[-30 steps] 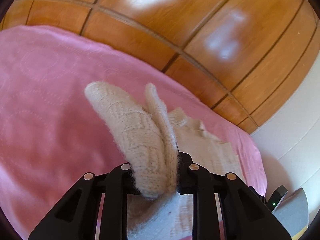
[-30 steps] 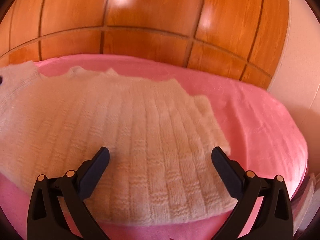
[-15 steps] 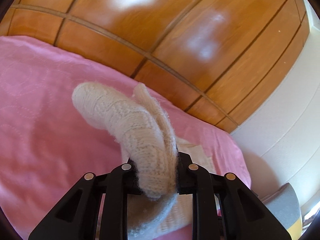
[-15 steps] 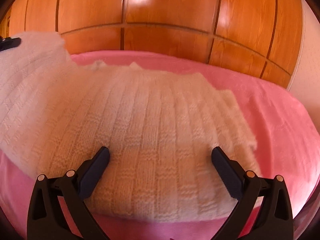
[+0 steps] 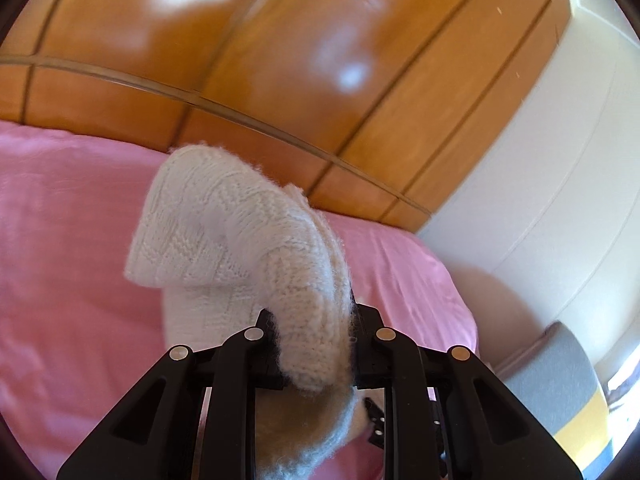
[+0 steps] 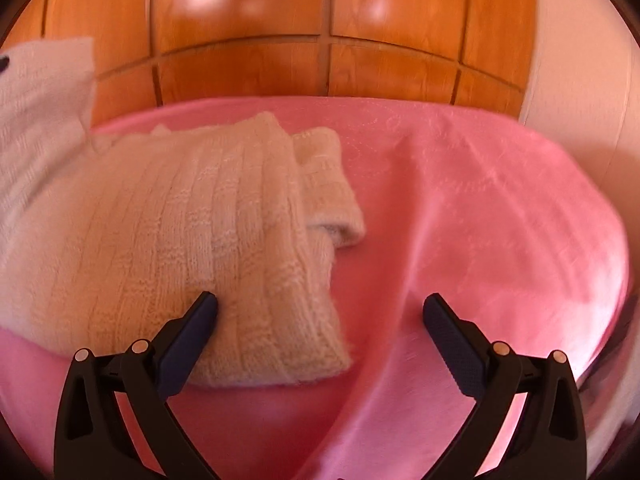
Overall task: Fold small clothes
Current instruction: 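Lift the held side with the left gripper and fold it over the body, then lay the folded side down and open the left gripper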
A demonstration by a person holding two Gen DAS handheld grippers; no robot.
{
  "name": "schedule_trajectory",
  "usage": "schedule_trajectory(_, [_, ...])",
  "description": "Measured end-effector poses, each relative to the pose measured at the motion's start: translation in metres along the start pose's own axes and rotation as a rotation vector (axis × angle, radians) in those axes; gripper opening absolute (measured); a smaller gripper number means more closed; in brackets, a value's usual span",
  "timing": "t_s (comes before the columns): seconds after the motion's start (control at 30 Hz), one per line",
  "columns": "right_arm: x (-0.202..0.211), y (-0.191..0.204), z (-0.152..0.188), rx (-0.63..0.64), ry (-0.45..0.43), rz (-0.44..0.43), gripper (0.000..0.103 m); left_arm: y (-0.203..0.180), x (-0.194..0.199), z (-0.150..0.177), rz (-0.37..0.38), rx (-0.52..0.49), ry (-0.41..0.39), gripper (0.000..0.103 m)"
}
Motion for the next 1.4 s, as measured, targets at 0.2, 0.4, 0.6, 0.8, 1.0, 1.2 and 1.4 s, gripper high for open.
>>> schedule_trajectory(0.2, [-0.002,0.003,-0.002,-0.016,-0.045,0.007,0.101,-0.025,-0.038,-0.001,0.018,-0.032,0.060,0.019])
schedule_trajectory(0.4, [0.007,-0.003,0.014,-0.036,-0.063,0.003,0.101,-0.043,-0.080,-0.002,0.011,-0.047,0.116,0.019])
schedule_trajectory(0.6, [0.012,-0.006,0.023,-0.041,-0.065,-0.003,0.101,-0.053,-0.120,-0.001,0.011,-0.042,0.196,0.019])
schedule_trajectory(0.8, [0.012,-0.006,0.023,-0.045,-0.069,-0.010,0.101,-0.069,-0.157,0.005,-0.007,-0.077,0.267,0.015])
schedule_trajectory(1.0, [0.013,-0.008,0.025,-0.048,-0.077,-0.019,0.101,-0.076,-0.189,0.006,-0.031,-0.103,0.343,0.013])
schedule_trajectory(1.2, [0.013,-0.008,0.027,-0.052,-0.088,-0.030,0.101,-0.080,-0.209,0.009,-0.016,-0.101,0.386,0.013])
schedule_trajectory(1.4, [0.013,-0.008,0.030,-0.056,-0.103,-0.034,0.101,-0.078,-0.204,0.008,0.049,-0.049,0.408,0.017])
Point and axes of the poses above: each gripper's, at about its wrist camera, not at the fingertips, and x roughly against the way its jaws point, y to its left, z to its underside, the point moved 3 cm from there along -x, roughly the way its jaws point, and after that the axes turned 13 degrees about y, right-handed, at the moved point
